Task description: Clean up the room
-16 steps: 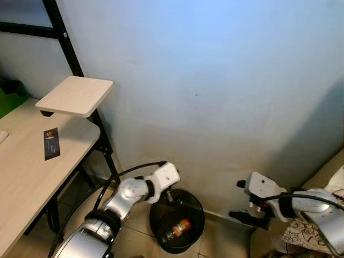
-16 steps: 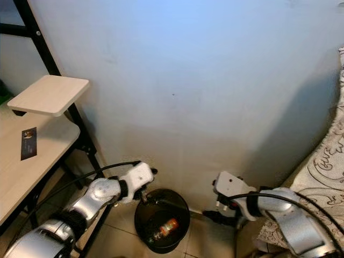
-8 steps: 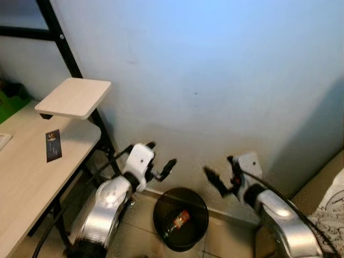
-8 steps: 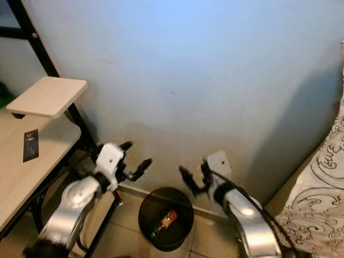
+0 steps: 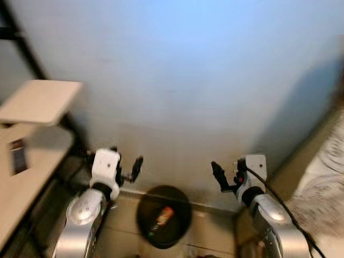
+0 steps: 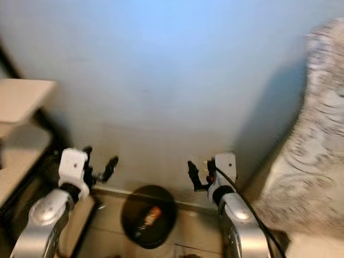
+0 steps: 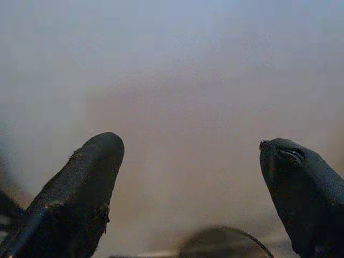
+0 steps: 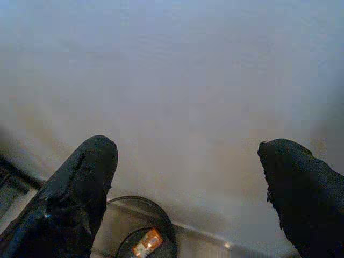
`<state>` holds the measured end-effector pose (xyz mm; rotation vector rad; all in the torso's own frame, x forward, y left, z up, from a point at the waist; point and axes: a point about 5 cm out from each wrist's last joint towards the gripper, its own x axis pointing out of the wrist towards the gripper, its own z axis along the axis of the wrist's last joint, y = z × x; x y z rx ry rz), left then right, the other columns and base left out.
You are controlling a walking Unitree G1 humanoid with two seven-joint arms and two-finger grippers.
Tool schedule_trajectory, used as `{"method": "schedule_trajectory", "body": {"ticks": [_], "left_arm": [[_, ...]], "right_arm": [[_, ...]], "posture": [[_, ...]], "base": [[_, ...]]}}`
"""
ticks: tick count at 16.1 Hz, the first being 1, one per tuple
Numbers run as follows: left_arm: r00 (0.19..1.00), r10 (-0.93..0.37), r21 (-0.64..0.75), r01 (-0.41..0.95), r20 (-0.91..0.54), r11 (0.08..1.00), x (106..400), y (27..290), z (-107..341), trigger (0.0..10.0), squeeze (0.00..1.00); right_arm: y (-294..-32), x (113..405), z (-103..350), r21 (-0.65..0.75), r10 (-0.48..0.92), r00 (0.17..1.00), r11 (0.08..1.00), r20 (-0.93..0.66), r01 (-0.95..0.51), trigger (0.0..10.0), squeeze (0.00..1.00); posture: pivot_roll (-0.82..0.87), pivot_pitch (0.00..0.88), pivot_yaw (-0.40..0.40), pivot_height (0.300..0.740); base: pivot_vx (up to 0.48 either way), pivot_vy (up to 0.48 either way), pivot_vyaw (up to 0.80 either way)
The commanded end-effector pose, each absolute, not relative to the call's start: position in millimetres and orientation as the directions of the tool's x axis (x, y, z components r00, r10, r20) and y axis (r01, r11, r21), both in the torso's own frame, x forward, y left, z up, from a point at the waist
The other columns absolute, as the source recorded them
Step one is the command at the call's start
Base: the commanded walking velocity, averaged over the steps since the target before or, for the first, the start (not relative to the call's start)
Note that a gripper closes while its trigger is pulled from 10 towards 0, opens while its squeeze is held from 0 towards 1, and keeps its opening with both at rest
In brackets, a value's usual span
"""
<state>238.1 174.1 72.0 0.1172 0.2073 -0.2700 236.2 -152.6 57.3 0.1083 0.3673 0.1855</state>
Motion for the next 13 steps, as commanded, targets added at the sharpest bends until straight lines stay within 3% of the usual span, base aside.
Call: {"method": "schedule_trajectory", "body": {"ticks": [1,4,7,13], "left_arm": [[0.951,-0.237,0.103,0.260,-0.199,0.960,238.7,177.1,79.3,10.0,0.00],[0.939,-0.271,0.132,0.303,-0.213,0.944,244.3,174.0,84.4,10.0,0.00],[0.927,-0.296,0.137,0.332,-0.229,0.933,254.2,171.0,84.5,10.0,0.00],[0.915,-0.317,0.131,0.356,-0.248,0.925,264.7,167.8,83.7,10.0,0.00]], "right_arm": [[-151.1,236.8,59.1,0.157,0.198,0.918,0.976,-0.343,-0.152,10.0,0.00],[-144.6,236.4,61.5,0.131,0.257,0.910,0.965,-0.325,-0.226,10.0,0.00],[-147.3,240.5,63.5,0.143,0.250,0.920,0.966,-0.303,-0.216,10.0,0.00],[-144.8,244.4,65.8,0.151,0.236,0.928,0.968,-0.288,-0.200,10.0,0.00]], "posture": [[0.09,0.000,0.008,0.740],[0.08,0.000,0.038,0.740],[0.06,0.000,0.069,0.740],[0.04,0.000,0.087,0.740]], "base": [[0.000,0.000,-0.79],[0.000,0.000,-0.75],[0.000,0.000,0.00],[-0.253,0.000,0.00]]}}
